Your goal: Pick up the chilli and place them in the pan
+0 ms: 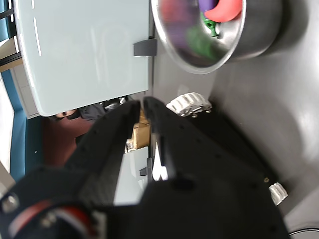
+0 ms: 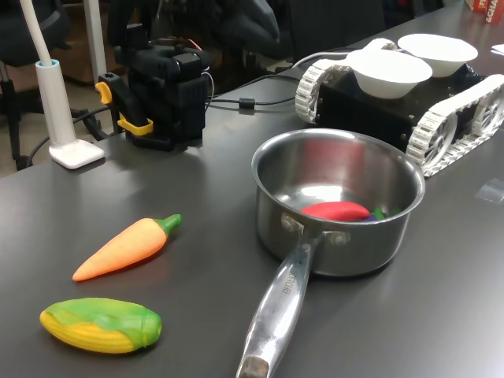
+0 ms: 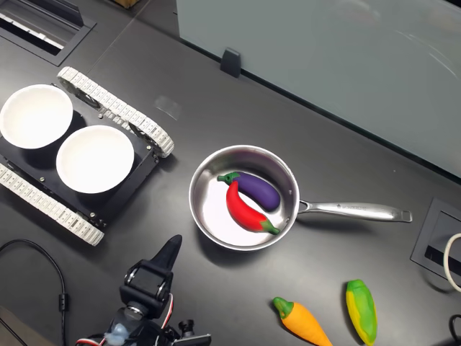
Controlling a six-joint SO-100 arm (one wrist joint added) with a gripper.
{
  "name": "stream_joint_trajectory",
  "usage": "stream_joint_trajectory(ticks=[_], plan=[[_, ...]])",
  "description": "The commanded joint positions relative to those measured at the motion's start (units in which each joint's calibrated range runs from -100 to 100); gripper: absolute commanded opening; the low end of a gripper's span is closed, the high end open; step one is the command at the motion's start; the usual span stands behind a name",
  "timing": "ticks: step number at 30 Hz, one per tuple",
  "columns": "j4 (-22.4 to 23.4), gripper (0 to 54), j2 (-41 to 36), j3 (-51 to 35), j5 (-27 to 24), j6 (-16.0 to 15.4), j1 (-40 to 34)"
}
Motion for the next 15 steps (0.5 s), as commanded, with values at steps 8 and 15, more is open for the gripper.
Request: stream_joint_trajectory(ticks=[8,15], plan=[[-0.97,0.0,-0.16,12.28,1.12,-0.98,3.91],[-3.27,0.0,-0.16,23.45,0.24,-0.73,5.29]])
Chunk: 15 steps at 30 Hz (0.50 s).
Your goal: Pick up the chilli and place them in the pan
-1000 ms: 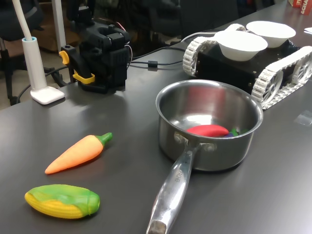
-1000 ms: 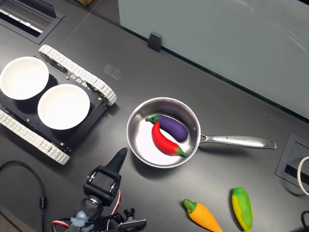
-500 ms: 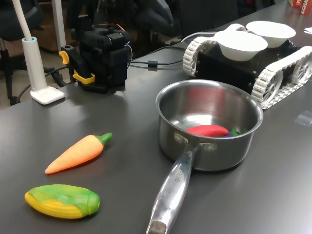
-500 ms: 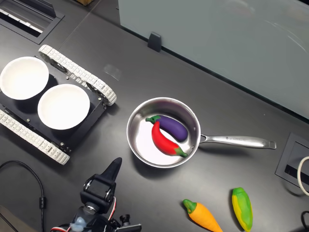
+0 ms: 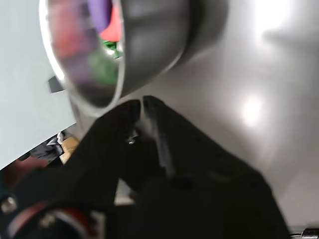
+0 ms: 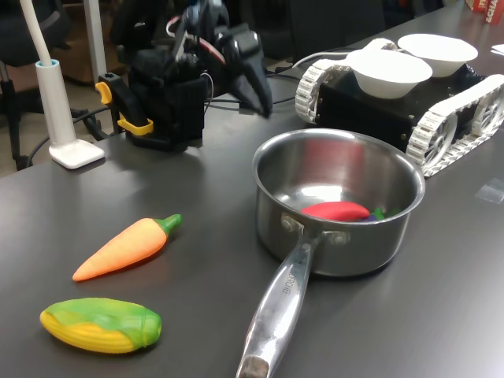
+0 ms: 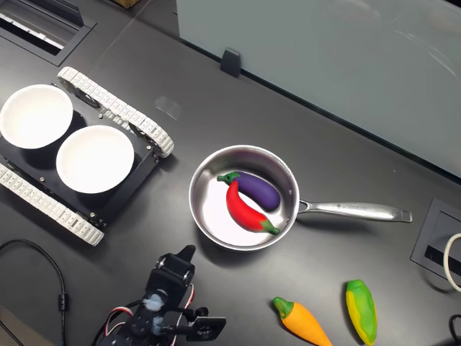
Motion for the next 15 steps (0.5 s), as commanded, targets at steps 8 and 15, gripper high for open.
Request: stream_joint_trajectory(ticks=[8,15], plan=[[-7.96,0.0,-0.16,11.64,-0.39,0.02,1.0],[-11.88,0.0,-0.16,17.27,-1.32,1.37,-0.03]])
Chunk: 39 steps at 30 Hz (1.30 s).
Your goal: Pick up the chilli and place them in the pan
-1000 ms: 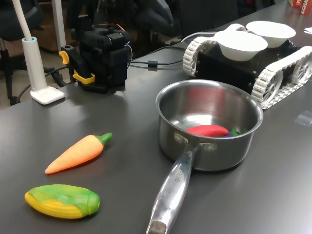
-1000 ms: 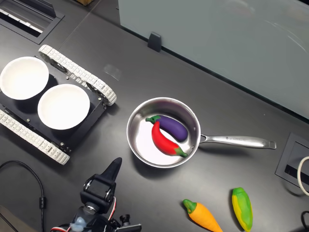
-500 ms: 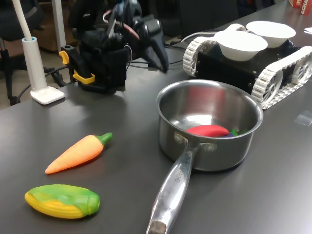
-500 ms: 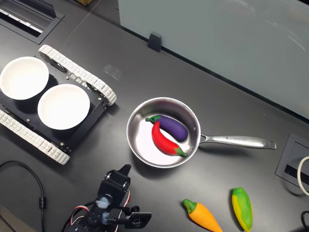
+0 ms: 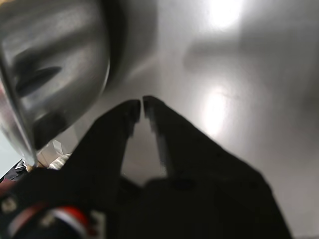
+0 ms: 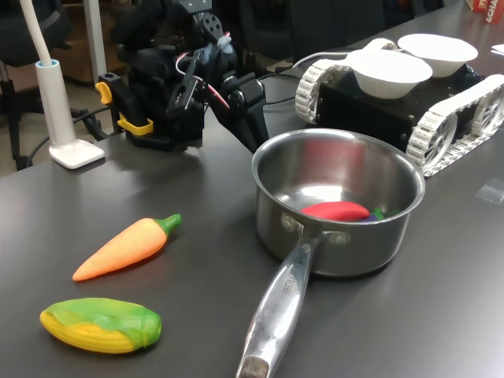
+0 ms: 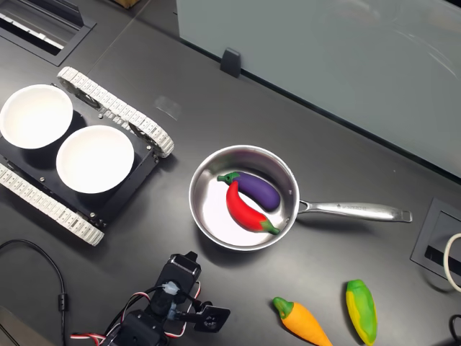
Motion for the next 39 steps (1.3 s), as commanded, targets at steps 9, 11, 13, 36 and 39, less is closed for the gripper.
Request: stream_joint_trajectory(ticks=[9,11,13,36,39], plan=[[-7.13,0.0,-0.83,2.44,-2.15,1.87,0.3],[-7.13,0.0,-0.83,2.44,-2.15,1.87,0.3],[-7.04,0.0,-0.83,2.44,-2.1,1.87,0.3],[-7.04,0.0,-0.92,2.53,-2.74,2.04,1.79],[-7.04,0.0,-0.92,2.53,-3.17,2.04,2.59]])
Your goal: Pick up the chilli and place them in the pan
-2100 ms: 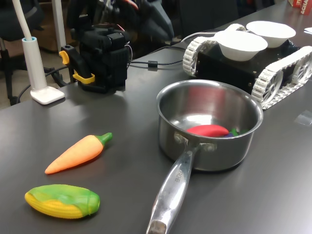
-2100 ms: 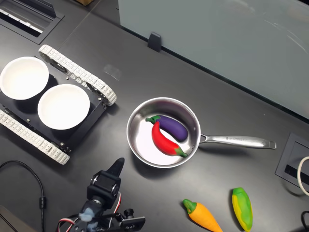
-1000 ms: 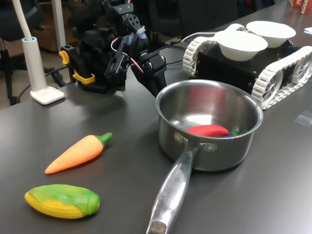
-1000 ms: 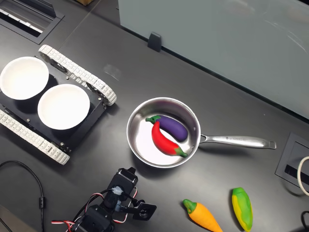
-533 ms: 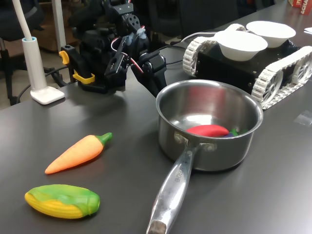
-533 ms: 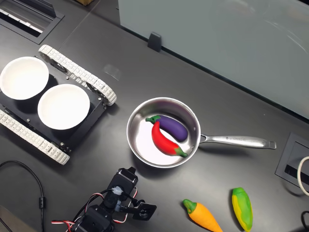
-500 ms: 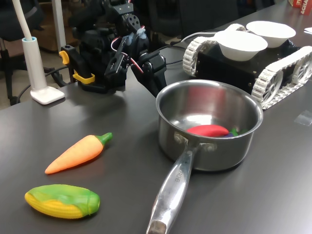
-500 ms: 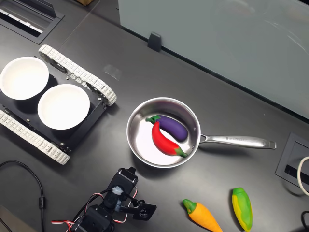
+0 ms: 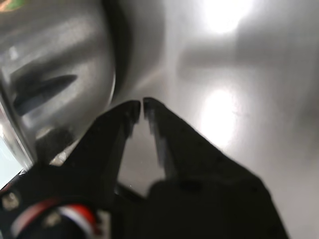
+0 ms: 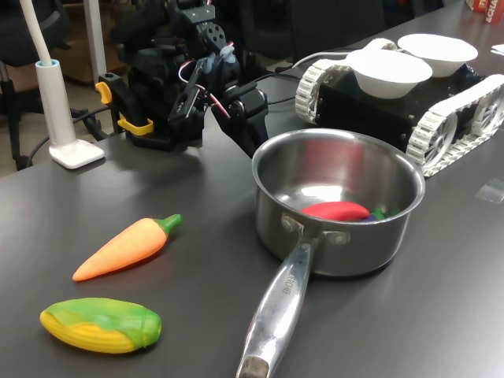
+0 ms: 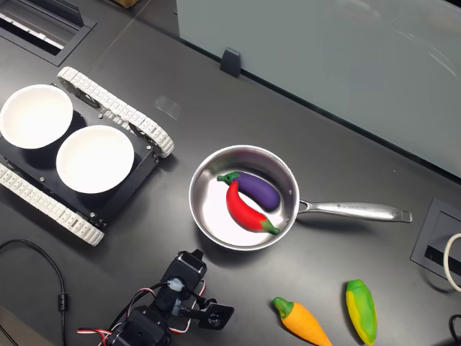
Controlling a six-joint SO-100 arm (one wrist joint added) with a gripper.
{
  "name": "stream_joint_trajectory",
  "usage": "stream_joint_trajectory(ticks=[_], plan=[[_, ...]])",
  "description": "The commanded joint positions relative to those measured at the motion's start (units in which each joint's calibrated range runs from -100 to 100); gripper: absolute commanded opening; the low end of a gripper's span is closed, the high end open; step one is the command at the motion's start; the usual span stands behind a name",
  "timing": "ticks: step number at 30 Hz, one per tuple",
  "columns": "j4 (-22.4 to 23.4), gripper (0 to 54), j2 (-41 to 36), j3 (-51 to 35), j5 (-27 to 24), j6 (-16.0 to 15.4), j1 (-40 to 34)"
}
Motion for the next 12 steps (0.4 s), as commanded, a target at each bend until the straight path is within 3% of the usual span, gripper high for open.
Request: stream_joint_trajectory(ticks=[1,12], plan=[[-2.79,0.0,-0.92,-0.82,-0.68,0.76,1.82],[-2.88,0.0,-0.92,-0.82,1.22,0.67,-0.93]])
